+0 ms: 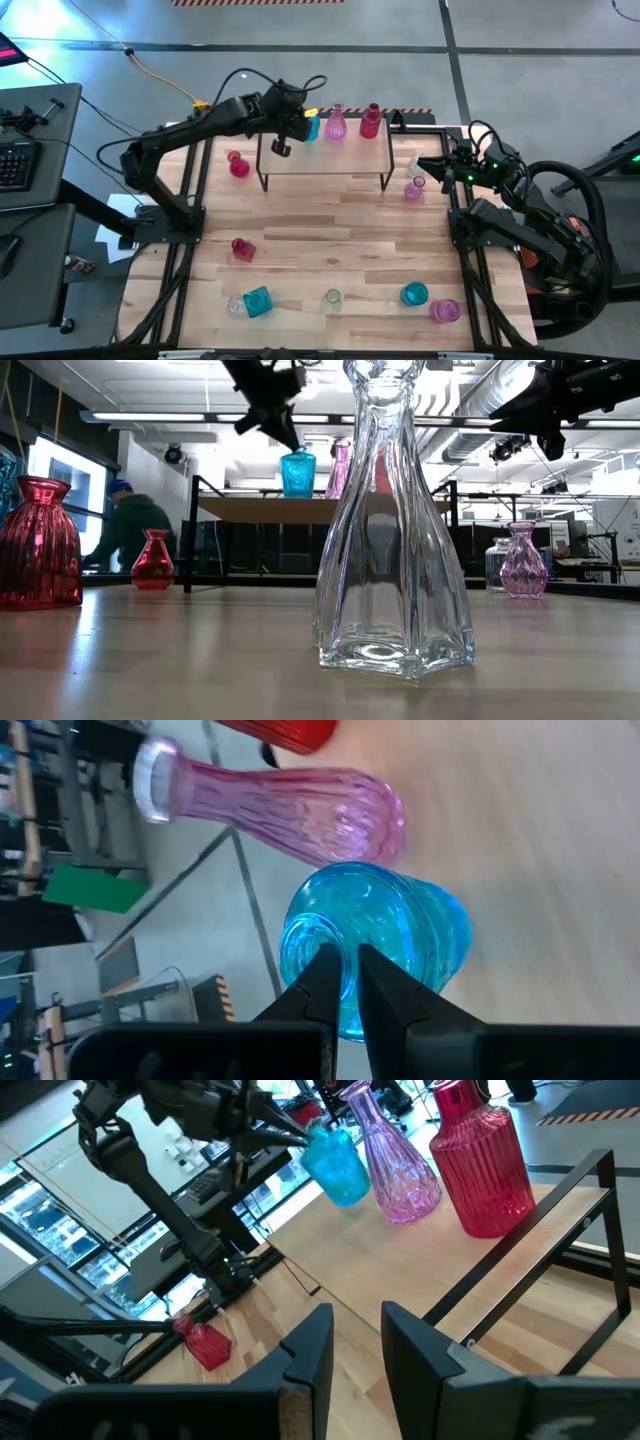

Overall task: Sort vases onto shelf
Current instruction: Put the top blue flower vase on the shelf

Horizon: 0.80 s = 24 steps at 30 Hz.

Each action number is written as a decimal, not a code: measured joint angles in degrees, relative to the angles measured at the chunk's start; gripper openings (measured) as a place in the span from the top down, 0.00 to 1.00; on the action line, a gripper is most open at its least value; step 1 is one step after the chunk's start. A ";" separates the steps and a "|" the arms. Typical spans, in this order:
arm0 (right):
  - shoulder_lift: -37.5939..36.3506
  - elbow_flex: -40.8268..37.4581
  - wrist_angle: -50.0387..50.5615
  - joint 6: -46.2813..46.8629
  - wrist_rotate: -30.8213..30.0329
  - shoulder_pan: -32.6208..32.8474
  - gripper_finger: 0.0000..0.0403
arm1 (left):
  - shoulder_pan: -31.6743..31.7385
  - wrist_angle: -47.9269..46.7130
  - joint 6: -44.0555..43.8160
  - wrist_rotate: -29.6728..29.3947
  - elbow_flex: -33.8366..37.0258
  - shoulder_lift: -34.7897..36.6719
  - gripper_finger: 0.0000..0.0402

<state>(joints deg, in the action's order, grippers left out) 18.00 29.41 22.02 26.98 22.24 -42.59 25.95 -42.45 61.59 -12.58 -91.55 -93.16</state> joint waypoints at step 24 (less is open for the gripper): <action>-0.01 0.00 0.00 0.00 0.01 0.00 0.83 | 2.41 -0.66 -5.76 0.66 0.02 -0.83 0.97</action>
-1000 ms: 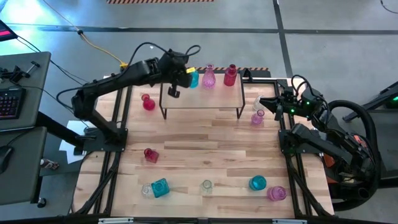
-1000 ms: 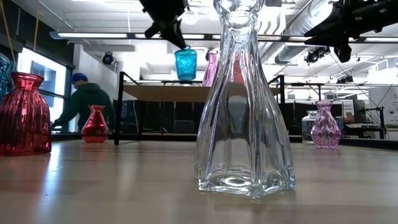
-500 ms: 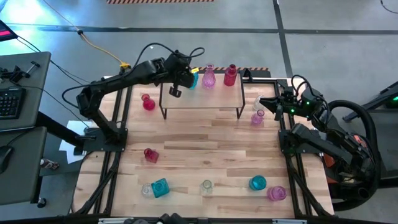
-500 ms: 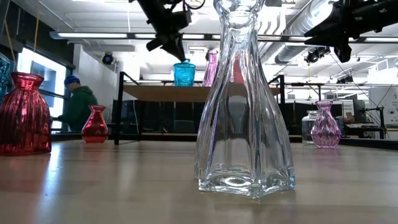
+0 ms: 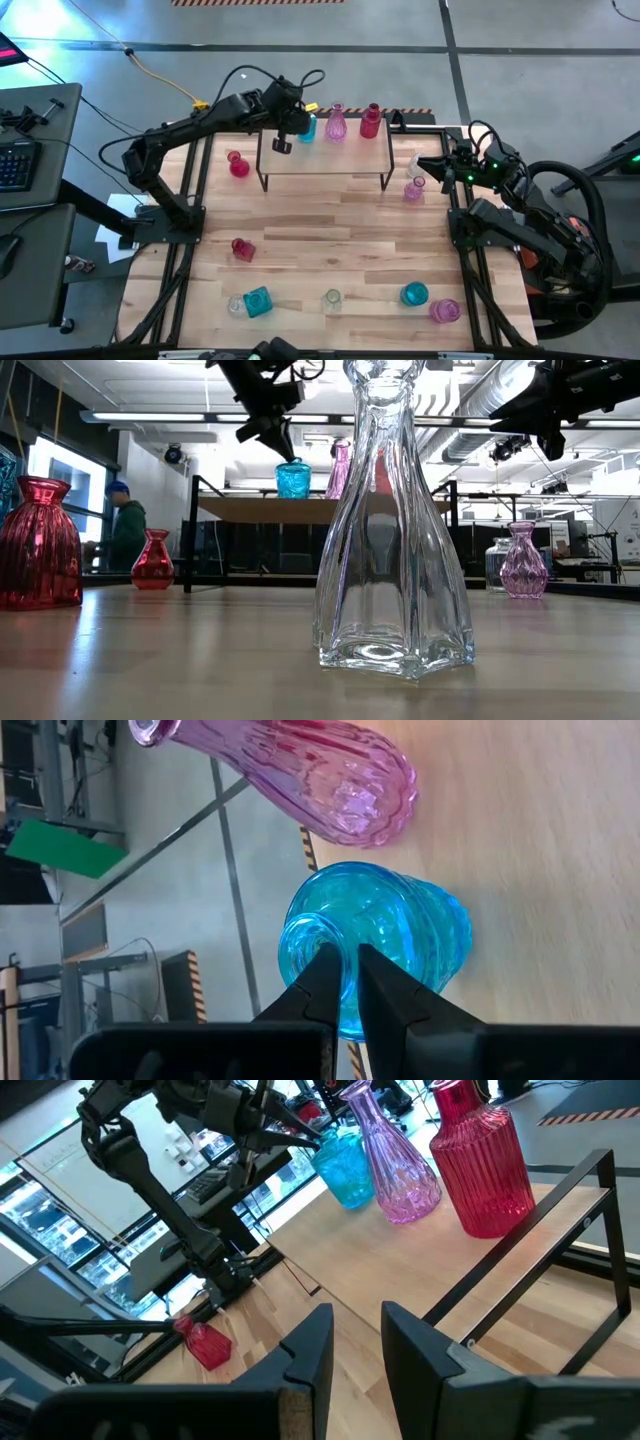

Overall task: Sort vases onto shelf
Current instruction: Put the top blue flower vase on the shelf

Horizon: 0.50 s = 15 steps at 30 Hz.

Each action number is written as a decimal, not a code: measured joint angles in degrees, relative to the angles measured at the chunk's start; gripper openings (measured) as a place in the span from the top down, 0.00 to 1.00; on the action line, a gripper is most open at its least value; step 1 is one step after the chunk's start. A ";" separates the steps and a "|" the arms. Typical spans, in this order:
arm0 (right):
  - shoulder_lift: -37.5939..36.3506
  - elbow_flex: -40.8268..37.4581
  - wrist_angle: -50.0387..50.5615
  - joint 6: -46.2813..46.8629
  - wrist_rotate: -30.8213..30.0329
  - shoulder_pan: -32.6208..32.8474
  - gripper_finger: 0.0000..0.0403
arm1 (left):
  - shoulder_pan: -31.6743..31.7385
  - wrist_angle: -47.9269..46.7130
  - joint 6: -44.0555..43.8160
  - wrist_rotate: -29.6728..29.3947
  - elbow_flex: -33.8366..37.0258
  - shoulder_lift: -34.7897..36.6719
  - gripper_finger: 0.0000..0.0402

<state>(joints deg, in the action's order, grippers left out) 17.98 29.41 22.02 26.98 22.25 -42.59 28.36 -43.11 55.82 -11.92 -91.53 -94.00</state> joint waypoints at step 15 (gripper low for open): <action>0.00 0.00 0.00 0.00 0.00 0.00 0.83 | -1.07 -0.18 -1.55 -1.38 -0.13 -1.70 0.96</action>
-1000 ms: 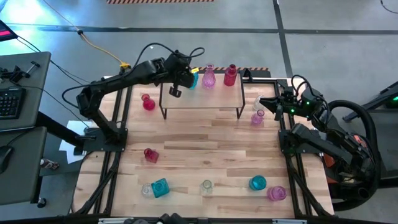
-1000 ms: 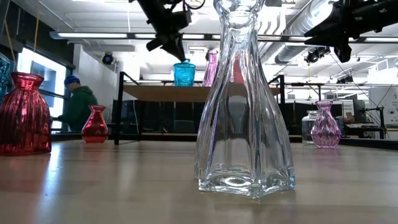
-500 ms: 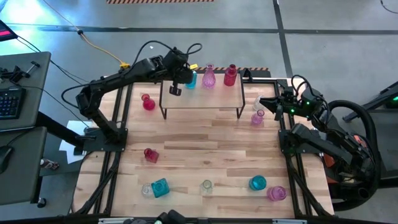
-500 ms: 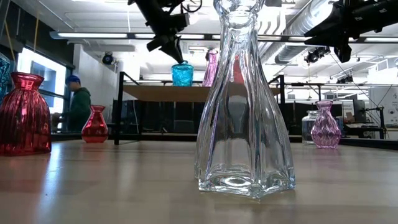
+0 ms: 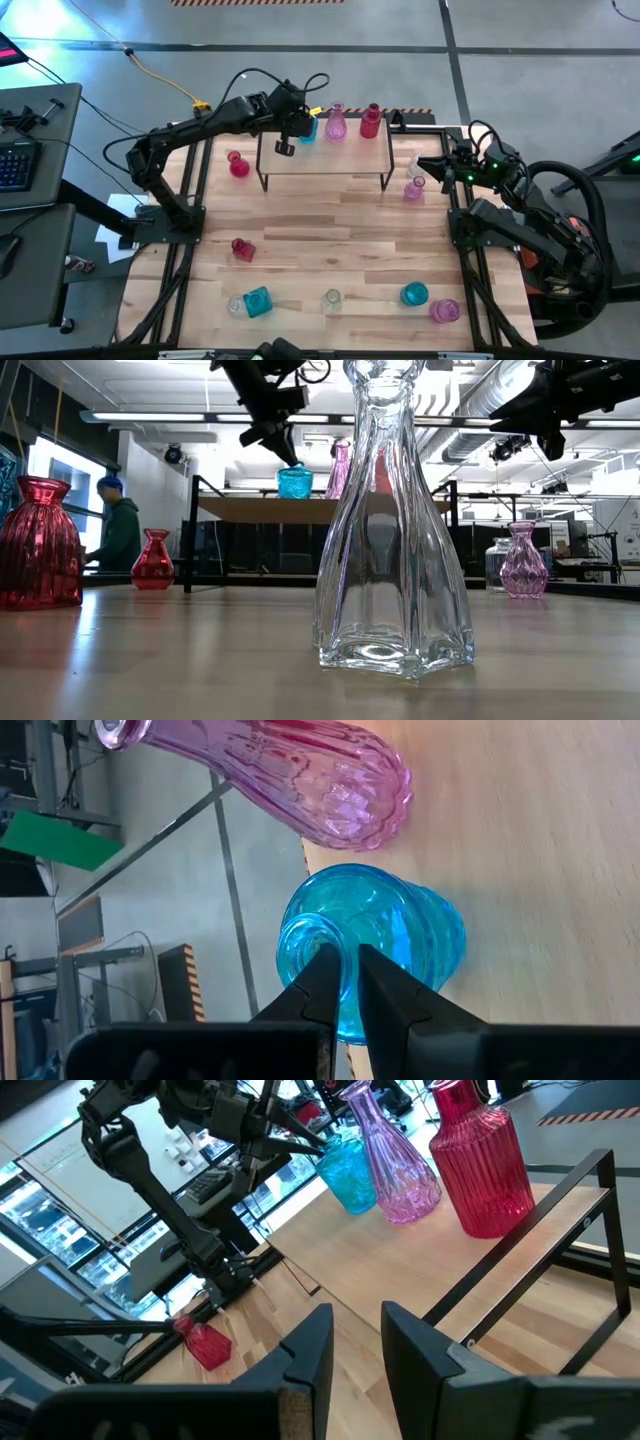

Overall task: Sort vases onto shelf
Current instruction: Put the top blue flower vase on the shelf

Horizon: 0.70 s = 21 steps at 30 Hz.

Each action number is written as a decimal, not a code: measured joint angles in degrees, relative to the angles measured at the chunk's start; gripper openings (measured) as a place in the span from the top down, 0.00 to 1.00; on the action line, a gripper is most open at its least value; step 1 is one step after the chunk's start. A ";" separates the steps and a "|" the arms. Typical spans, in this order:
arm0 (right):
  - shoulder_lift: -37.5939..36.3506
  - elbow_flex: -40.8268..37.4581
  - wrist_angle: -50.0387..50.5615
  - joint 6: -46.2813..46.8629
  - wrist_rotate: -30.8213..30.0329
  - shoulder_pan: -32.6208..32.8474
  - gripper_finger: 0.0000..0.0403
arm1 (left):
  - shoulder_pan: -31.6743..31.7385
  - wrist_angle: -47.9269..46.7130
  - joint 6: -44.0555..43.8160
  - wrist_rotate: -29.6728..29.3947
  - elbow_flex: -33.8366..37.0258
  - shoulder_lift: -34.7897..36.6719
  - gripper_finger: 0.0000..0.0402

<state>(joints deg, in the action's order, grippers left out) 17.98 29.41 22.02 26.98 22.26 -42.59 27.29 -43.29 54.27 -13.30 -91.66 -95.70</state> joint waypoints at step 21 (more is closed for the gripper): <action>0.00 0.00 0.00 0.00 0.00 0.00 0.83 | 0.11 -0.06 -0.23 -0.77 0.11 0.00 0.83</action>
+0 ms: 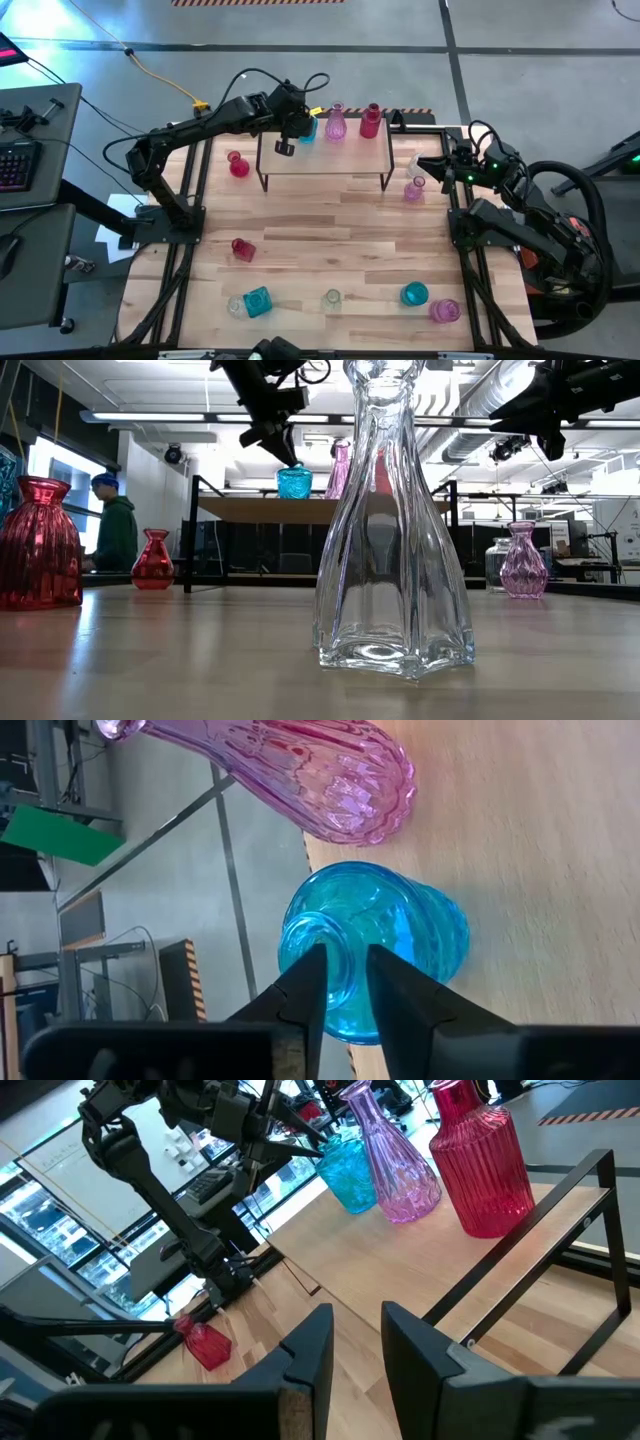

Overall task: Sort vases onto shelf
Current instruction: Put the top blue flower vase on the shelf, then put the bottom right transparent flower vase on the shelf

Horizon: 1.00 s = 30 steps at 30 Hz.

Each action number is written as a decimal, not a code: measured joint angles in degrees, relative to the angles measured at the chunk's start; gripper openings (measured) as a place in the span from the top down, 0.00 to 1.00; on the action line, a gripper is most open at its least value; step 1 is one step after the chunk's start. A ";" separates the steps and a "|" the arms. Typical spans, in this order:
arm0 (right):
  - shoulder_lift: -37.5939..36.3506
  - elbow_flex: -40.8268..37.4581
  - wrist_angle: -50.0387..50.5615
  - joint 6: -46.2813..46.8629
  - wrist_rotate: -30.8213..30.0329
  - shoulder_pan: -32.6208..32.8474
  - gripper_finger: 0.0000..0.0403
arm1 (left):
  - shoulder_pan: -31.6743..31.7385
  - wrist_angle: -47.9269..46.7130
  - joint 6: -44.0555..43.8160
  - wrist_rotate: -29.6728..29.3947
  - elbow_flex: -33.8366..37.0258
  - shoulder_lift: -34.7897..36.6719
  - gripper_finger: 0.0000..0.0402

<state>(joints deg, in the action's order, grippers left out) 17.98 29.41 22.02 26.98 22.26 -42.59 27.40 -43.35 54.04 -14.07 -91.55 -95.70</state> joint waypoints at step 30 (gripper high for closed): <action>0.01 0.00 0.00 -0.01 -0.02 0.00 0.83 | -3.82 -20.43 -11.79 0.57 -1.62 10.37 0.76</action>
<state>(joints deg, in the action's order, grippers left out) 17.99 29.41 22.02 26.98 22.24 -42.59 23.58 -63.78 42.25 -13.50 -93.17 -85.34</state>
